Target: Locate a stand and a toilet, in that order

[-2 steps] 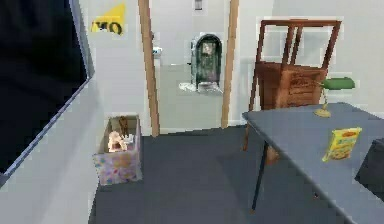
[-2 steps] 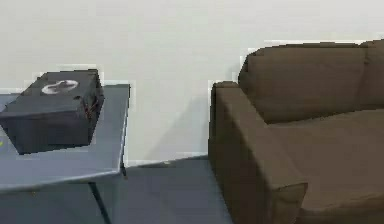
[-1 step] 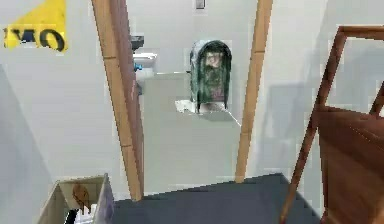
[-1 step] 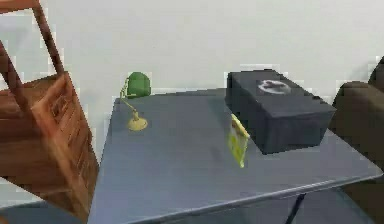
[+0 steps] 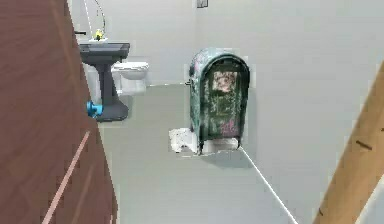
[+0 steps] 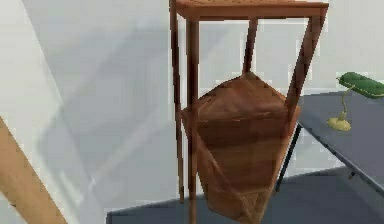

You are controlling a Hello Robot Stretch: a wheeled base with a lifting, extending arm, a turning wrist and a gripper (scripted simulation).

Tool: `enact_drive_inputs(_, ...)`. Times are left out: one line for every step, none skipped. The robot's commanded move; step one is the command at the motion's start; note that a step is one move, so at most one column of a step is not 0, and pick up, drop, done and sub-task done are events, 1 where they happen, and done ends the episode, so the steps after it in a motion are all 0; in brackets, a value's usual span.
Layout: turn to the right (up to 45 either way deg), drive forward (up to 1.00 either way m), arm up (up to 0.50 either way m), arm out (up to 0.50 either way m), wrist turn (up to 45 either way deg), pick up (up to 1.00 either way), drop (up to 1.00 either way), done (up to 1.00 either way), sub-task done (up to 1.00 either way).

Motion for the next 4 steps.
enact_drive_inputs(0.0, 0.15, 0.0, 0.0, 0.0, 0.0, 0.0, 0.0, 0.0)
enact_drive_inputs(-12.0, 0.0, 0.0, 0.0, 0.0, 0.0, 0.0, 0.0, 0.0)
enact_drive_inputs(0.0, 1.0, 0.0, 0.0, 0.0, 0.0, 0.0, 0.0, 0.0)
enact_drive_inputs(3.0, 0.0, 0.0, 0.0, 0.0, 0.0, 0.0, 0.0, 0.0)
